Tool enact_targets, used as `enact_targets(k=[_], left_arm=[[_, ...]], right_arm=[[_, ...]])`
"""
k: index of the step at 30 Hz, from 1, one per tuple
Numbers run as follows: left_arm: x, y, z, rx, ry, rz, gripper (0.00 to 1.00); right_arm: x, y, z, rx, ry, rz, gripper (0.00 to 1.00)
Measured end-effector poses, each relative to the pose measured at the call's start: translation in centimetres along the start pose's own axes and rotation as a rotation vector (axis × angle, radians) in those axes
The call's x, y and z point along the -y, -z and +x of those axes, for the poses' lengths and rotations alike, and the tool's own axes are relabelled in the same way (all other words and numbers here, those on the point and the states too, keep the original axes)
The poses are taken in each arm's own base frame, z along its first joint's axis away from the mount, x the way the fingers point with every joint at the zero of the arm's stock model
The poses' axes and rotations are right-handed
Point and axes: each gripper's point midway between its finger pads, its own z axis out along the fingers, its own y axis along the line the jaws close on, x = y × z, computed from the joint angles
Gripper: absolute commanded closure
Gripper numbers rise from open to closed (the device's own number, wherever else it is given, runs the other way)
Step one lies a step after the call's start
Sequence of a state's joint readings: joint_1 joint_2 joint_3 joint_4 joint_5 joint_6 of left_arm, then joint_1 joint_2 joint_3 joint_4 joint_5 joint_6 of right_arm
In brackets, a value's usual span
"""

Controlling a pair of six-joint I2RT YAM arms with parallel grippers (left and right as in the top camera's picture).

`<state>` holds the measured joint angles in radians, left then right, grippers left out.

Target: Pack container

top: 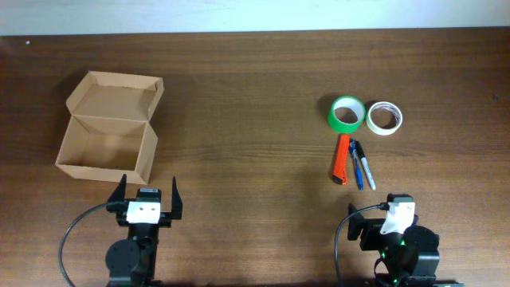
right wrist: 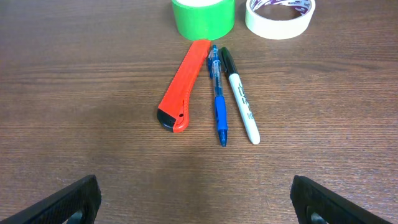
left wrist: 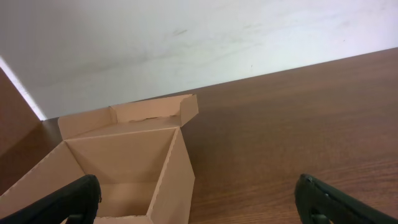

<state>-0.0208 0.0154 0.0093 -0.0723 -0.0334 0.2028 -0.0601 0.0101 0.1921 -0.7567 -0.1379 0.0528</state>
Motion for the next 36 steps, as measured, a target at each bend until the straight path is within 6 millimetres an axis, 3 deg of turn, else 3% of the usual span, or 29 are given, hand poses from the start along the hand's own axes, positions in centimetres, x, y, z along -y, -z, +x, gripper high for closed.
enact_targets(k=[12,21,25,29,33,36], left_arm=[[0.5,0.0,-0.1,0.007,0.010,0.029,0.00],[5.9,1.1,-1.9,0.059,0.230,0.361,0.01],[7.8,2.0,-2.3,0.056,0.291,0.489,0.00],[8.6,2.5,-2.4,0.028,0.387,0.551,0.00],[8.8,2.7,-2.7,0.012,0.462,0.571,0.00],[7.7,2.5,-4.3,0.033,0.485,0.528,0.00]], right_arm=[[0.0,0.0,0.0,0.000,0.000,0.000,0.01],[0.0,0.0,-0.2,0.009,0.001,0.000,0.01],[-0.1,0.1,-1.8,0.073,0.008,-0.007,0.01],[-1.0,0.5,-4.7,0.190,-0.048,-0.059,0.01],[-2.2,1.4,-7.7,0.305,-0.072,-0.130,0.01],[-2.7,2.4,-9.7,0.341,-0.061,-0.148,0.01]])
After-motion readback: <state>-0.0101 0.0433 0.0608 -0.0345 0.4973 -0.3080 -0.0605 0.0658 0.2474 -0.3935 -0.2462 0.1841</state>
